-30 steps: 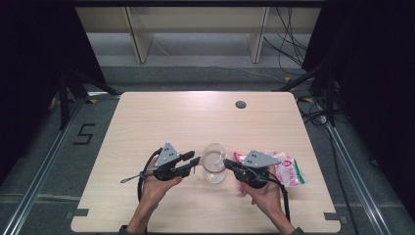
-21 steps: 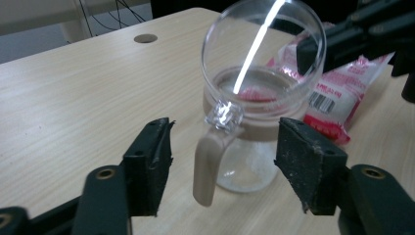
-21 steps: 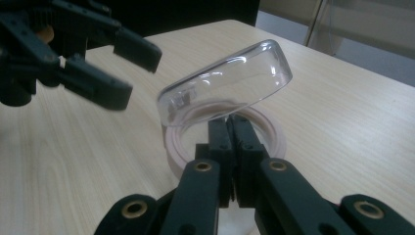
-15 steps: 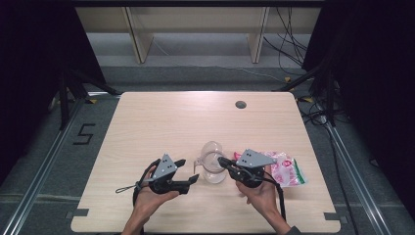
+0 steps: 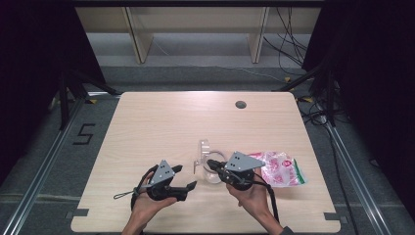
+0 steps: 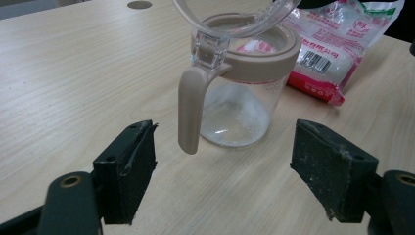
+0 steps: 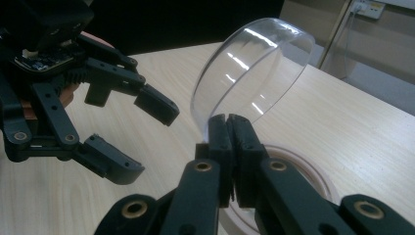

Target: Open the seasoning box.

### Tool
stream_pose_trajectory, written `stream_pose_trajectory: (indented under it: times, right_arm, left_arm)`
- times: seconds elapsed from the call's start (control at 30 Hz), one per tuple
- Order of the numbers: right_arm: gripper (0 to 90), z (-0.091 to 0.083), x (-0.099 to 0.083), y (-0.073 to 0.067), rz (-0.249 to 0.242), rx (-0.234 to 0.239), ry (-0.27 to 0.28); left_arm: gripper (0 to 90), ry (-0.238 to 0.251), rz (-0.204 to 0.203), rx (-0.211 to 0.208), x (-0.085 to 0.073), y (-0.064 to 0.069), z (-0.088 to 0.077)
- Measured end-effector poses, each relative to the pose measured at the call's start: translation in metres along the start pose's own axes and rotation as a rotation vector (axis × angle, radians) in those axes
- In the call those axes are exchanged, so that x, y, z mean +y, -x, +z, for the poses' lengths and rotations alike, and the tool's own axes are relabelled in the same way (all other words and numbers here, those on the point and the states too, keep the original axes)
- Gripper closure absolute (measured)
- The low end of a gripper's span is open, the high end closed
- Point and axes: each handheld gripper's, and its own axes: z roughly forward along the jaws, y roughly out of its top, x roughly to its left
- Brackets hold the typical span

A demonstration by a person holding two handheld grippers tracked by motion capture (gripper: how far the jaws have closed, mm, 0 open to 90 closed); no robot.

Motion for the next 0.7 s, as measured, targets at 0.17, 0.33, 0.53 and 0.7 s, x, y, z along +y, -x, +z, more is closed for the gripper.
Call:
stream_pose_trajectory:
  times: [0.17,0.33,0.53,0.7]
  right_arm:
    - [88.5,0.001,0.001,-0.004,0.009,0.005,0.002]
    - [88.5,-0.001,0.002,0.000,0.005,0.024,0.027]
    - [87.5,-0.015,-0.001,0.008,0.003,-0.012,0.002]
    - [86.7,-0.034,-0.020,0.022,0.044,-0.054,-0.040]
  left_arm:
    - [23.6,-0.001,-0.010,0.000,-0.002,0.000,0.000]
    - [23.5,-0.001,-0.011,0.006,-0.003,-0.001,-0.001]
    - [23.5,0.005,-0.018,0.004,-0.005,-0.003,-0.002]
    - [23.2,0.007,-0.030,0.004,-0.006,-0.004,-0.003]
